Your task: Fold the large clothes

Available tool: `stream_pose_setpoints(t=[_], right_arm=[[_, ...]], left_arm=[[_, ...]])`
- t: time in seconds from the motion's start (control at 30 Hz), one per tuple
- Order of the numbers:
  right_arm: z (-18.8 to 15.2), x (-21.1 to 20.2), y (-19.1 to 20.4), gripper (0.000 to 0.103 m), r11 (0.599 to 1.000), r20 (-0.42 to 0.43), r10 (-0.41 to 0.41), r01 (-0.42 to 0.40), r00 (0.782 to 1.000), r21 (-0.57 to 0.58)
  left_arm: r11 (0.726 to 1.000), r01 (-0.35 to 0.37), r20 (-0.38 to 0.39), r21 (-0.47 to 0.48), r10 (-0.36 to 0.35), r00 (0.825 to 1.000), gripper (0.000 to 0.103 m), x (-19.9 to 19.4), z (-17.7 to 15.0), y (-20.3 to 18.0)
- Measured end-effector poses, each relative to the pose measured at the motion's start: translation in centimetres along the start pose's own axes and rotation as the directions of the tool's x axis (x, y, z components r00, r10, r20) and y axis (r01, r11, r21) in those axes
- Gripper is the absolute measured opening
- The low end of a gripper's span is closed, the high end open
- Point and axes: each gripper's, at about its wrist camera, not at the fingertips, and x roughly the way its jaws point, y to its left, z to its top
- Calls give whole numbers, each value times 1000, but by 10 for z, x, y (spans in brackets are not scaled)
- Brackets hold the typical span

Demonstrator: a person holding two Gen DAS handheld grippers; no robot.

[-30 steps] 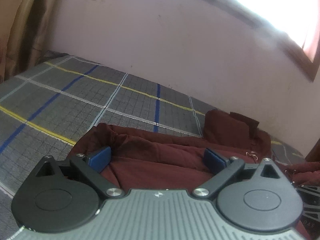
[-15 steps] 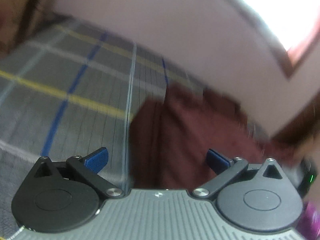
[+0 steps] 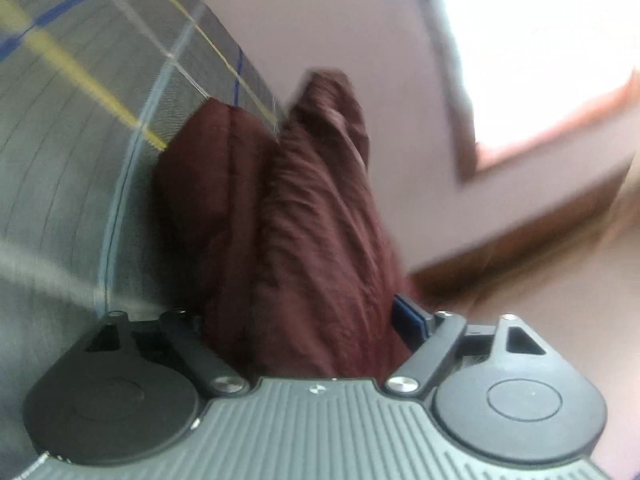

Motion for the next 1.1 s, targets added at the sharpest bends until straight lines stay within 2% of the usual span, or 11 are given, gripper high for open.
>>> stream_pose_setpoints(t=[0.03,0.1,0.17,0.27,0.37,0.47,0.53,0.67,0.83,0.93,1.1], right_arm=[[0,-1,-1,19,1000,3,4,-4,1000,6],[2,-3,-4,19,999,9,18,-19,1000,31],[8,-11,-7,20,997,17,15,-16,1000,80],[19,-48,-1,21,988,145,40,-61,989,140],[28,-80,32,18,994,196,110,-111,974,-6],[24,-80,73,15,969,107,158,-132,982,-211],[19,-62,87,10,936,47,92,-71,995,-345],[21,-15,69,7,910,4,-48,45,999,-413],[21,16,41,4,966,-46,1,-13,999,-260],[21,26,16,4,997,-55,67,-70,996,-46],[13,31,-20,4,959,-35,167,-154,985,236]], left_arm=[[999,-2,52,-34,4,999,67,-6,-6,4],[995,1,126,-104,12,992,62,-11,-17,14],[995,-19,172,-95,35,984,61,-14,-26,11],[994,-78,197,-70,91,976,61,-16,-30,-2],[992,-101,195,-80,114,974,61,-14,-31,-7],[989,-126,198,-80,139,970,59,-10,-27,-15],[986,-140,202,-85,155,967,57,-4,-28,-25],[980,-188,205,-60,197,959,53,-15,-23,-48],[978,-210,182,12,204,962,52,-7,-32,-131],[958,-248,173,141,223,960,52,23,-46,-199],[936,-224,143,272,191,971,52,97,-76,-272]])
